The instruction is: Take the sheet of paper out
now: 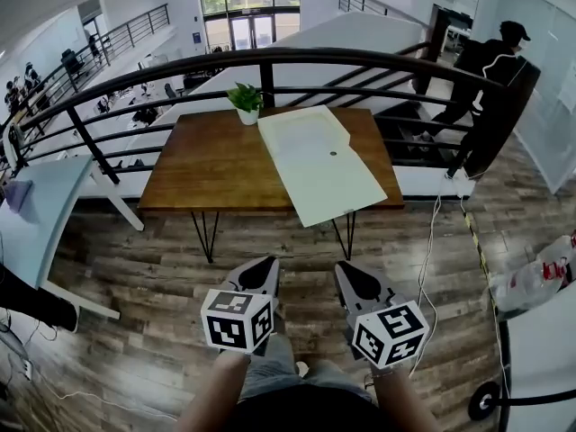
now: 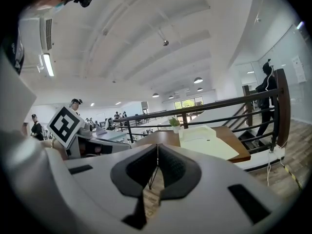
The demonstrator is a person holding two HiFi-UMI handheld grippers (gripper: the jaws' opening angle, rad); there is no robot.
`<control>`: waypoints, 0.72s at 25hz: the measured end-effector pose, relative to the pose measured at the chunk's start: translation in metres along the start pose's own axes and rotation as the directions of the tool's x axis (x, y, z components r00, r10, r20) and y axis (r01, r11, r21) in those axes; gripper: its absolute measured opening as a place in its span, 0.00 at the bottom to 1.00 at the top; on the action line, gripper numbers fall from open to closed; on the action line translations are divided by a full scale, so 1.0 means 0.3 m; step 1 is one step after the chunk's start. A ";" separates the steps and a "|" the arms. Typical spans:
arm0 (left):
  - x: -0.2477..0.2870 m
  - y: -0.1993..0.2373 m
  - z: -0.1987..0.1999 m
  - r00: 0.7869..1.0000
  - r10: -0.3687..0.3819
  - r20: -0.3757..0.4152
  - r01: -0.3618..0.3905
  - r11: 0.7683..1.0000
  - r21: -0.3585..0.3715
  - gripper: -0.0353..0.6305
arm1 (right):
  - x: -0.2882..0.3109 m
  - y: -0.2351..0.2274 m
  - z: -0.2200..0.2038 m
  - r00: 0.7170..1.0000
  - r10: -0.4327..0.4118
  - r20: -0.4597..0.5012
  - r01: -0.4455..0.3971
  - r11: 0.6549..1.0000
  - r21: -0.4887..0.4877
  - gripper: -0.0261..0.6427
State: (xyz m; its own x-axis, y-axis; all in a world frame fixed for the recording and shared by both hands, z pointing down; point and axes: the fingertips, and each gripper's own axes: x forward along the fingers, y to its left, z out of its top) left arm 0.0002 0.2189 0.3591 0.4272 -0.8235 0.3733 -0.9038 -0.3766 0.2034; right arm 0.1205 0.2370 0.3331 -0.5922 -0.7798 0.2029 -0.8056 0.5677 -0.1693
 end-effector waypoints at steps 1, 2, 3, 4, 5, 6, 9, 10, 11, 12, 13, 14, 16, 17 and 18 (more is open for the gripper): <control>0.014 0.006 0.002 1.000 -0.002 -0.003 0.002 1.000 -0.001 0.09 | 0.013 -0.007 -0.001 1.000 0.006 -0.001 -0.006 1.000 0.008 0.08; 0.029 0.015 0.004 1.000 -0.003 -0.007 0.003 1.000 -0.003 0.09 | 0.028 -0.015 -0.002 1.000 0.009 -0.003 -0.009 1.000 0.013 0.08; 0.046 0.027 0.005 1.000 -0.005 -0.012 0.005 1.000 -0.005 0.09 | 0.046 -0.023 -0.002 1.000 0.009 -0.004 -0.009 1.000 0.016 0.08; 0.065 0.041 0.007 1.000 -0.006 -0.016 0.006 1.000 -0.006 0.09 | 0.065 -0.033 0.000 1.000 0.008 -0.005 -0.008 1.000 0.017 0.08; 0.085 0.056 0.012 1.000 -0.007 -0.019 0.007 1.000 -0.007 0.09 | 0.088 -0.044 0.001 1.000 0.006 -0.005 -0.006 1.000 0.018 0.08; 0.107 0.072 0.019 1.000 -0.010 -0.020 0.009 1.000 -0.008 0.09 | 0.113 -0.055 0.004 1.000 0.004 -0.007 -0.004 1.000 0.018 0.08; 0.183 0.128 0.054 0.999 -0.022 -0.026 0.022 1.000 -0.006 0.09 | 0.206 -0.091 0.014 1.000 0.004 -0.016 -0.003 1.000 0.023 0.08; 0.210 0.151 0.070 0.999 -0.026 -0.027 0.025 1.000 -0.008 0.09 | 0.242 -0.104 0.020 1.000 0.003 -0.020 -0.002 1.000 0.023 0.08; 0.237 0.176 0.089 0.999 -0.029 -0.026 0.028 1.000 -0.010 0.09 | 0.280 -0.118 0.028 1.000 0.000 -0.025 0.001 1.000 0.020 0.08; 0.265 0.204 0.111 0.999 -0.031 -0.024 0.031 0.999 -0.011 0.09 | 0.320 -0.133 0.040 1.000 -0.005 -0.026 0.005 1.000 0.015 0.08; 0.294 0.234 0.137 0.999 -0.035 -0.022 0.035 0.999 -0.008 0.09 | 0.363 -0.151 0.055 1.000 -0.012 -0.024 0.013 1.000 0.013 0.08; 0.325 0.263 0.164 0.999 -0.039 -0.020 0.039 0.999 -0.003 0.09 | 0.406 -0.169 0.072 1.000 -0.020 -0.019 0.021 1.000 0.014 0.08; 0.386 0.321 0.216 0.999 -0.048 -0.018 0.048 0.999 0.005 0.09 | 0.492 -0.205 0.104 0.999 -0.036 -0.012 0.036 0.999 0.018 0.08; 0.417 0.351 0.241 0.998 -0.052 -0.017 0.052 0.999 0.007 0.09 | 0.535 -0.222 0.121 0.999 -0.043 -0.009 0.043 0.999 0.017 0.08; 0.448 0.381 0.268 0.998 -0.055 -0.017 0.055 0.998 0.010 0.09 | 0.579 -0.239 0.140 0.999 -0.048 -0.006 0.048 0.999 0.018 0.08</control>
State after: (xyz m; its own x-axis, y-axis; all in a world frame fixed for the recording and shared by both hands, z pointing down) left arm -0.0479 0.0312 0.3598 0.4769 -0.7942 0.3765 -0.8789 -0.4258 0.2151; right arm 0.0761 0.0497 0.3400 -0.5527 -0.8049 0.2162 -0.8329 0.5246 -0.1763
